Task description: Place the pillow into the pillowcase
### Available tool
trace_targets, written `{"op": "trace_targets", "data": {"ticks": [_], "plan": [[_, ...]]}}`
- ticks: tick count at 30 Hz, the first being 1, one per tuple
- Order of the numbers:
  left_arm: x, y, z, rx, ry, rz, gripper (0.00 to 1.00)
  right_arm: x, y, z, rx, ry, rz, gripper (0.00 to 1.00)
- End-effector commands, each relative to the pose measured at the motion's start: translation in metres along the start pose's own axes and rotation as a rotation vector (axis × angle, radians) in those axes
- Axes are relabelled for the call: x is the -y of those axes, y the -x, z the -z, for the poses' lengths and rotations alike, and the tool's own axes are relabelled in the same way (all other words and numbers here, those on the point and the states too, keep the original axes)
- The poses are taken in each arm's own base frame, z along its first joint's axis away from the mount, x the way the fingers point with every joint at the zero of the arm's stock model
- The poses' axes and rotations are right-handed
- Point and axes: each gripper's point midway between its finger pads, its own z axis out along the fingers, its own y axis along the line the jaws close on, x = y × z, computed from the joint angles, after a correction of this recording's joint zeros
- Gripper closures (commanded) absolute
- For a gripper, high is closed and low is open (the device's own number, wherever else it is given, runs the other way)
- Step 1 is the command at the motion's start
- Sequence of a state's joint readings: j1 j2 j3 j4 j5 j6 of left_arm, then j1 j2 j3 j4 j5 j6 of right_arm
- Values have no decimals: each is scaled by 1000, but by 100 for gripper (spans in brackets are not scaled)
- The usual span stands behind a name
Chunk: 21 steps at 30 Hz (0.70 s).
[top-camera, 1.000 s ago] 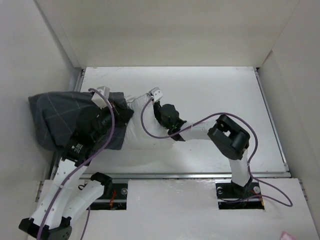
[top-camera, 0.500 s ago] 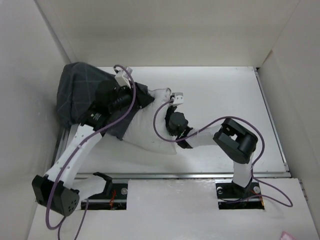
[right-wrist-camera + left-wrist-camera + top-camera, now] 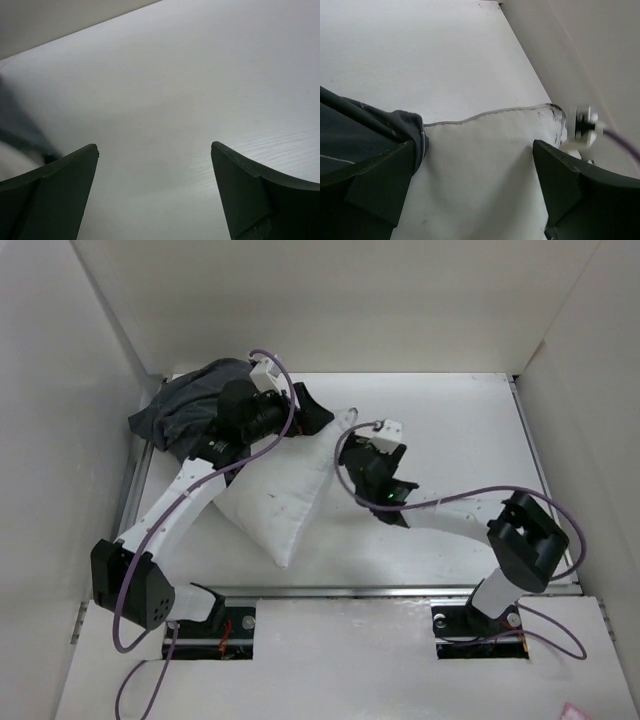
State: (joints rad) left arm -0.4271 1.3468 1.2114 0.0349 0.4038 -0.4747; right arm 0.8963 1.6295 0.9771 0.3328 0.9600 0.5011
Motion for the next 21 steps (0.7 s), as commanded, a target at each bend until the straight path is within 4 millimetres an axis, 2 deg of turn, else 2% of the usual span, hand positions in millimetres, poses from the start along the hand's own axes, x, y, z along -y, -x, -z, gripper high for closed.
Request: {"op": "trace_targets", "data": {"ticks": [1, 2, 4, 5, 7, 8, 10, 11, 12, 13, 14, 15, 16, 17, 18, 19, 20, 21], "plan": [[24, 16, 29, 74, -21, -56, 0, 68, 19, -16, -84, -177, -150, 0], [25, 20, 34, 90, -12, -58, 0, 91, 25, -25, -81, -227, -159, 0], [30, 29, 51, 134, 3, -76, 0, 118, 43, -25, -40, -309, -144, 0], [27, 33, 57, 156, 37, -74, 0, 142, 49, -24, -22, -388, -118, 0], [20, 34, 69, 182, 93, -68, 0, 154, 72, -27, -3, -407, -126, 0], [13, 36, 84, 209, 156, -53, 0, 163, 74, -27, -28, -409, -74, 0], [1, 33, 99, 241, 231, -2, 0, 152, 88, -33, -67, -280, -18, 0], [-10, 18, 113, 236, 286, 32, 0, 146, 102, -27, -63, -211, 86, 0], [-26, 16, 123, 273, 369, 62, 0, 127, 112, -25, -48, -105, 132, 0], [-35, 9, 131, 283, 412, 88, 0, 93, 107, -14, -76, 58, 173, 0], [-52, -8, 136, 270, 475, 120, 0, 73, 104, -4, -89, 157, 213, 0], [-68, -15, 155, 313, 572, 188, 0, 52, 107, 8, -78, 261, 304, 0], [-80, -25, 162, 320, 628, 220, 0, 10, 102, 35, -83, 403, 351, 0], [-91, -36, 169, 322, 682, 251, 0, -11, 95, 50, -91, 489, 407, 0], [-108, -60, 178, 289, 758, 278, 0, -29, 80, 61, -111, 561, 493, 0], [-117, -68, 183, 307, 802, 325, 0, -61, 68, 89, -120, 686, 517, 0], [-122, -77, 186, 302, 825, 349, 0, -81, 68, 104, -125, 762, 516, 0], [-132, -94, 187, 275, 855, 372, 0, -96, 52, 111, -155, 831, 540, 0]]}}
